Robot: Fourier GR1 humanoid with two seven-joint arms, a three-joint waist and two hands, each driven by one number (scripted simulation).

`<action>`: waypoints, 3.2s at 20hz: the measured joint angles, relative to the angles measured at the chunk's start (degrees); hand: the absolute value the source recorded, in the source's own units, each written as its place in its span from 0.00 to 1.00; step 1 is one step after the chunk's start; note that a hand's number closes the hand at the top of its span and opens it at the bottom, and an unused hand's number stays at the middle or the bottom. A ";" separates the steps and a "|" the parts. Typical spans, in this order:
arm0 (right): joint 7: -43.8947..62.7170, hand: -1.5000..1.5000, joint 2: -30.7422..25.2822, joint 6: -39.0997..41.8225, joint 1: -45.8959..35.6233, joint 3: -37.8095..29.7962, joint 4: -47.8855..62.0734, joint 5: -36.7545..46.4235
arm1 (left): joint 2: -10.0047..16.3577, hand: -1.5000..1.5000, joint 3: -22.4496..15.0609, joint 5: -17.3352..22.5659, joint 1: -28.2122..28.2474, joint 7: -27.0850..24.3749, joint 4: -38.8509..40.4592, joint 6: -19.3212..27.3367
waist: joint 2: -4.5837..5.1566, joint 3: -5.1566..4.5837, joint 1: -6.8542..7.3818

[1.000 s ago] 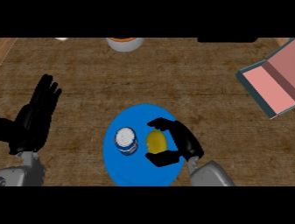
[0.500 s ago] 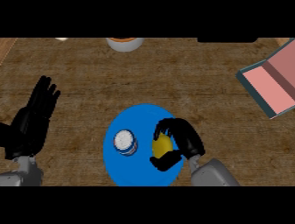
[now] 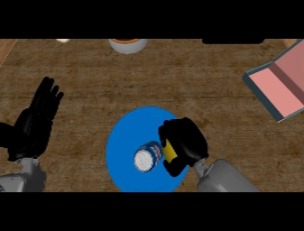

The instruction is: Pick the lemon from the plate and place it in the cardboard box

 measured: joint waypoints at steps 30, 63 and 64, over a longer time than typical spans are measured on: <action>13.08 1.00 -5.87 11.54 -7.40 -35.53 -27.24 -0.89 | -0.51 0.50 -0.48 -0.41 0.67 0.25 -1.26 -0.01 | 0.22 0.06 0.29; -26.57 0.00 -22.19 -10.00 -23.80 -52.74 44.47 4.62 | -0.55 0.50 -1.07 -0.51 -1.13 1.10 -1.35 -0.57 | 1.03 0.25 2.11; -28.33 0.00 -21.84 -11.68 -24.18 -53.98 44.29 3.22 | -0.78 0.50 -1.52 -0.81 -0.73 1.22 -1.81 -0.42 | 0.97 0.26 2.14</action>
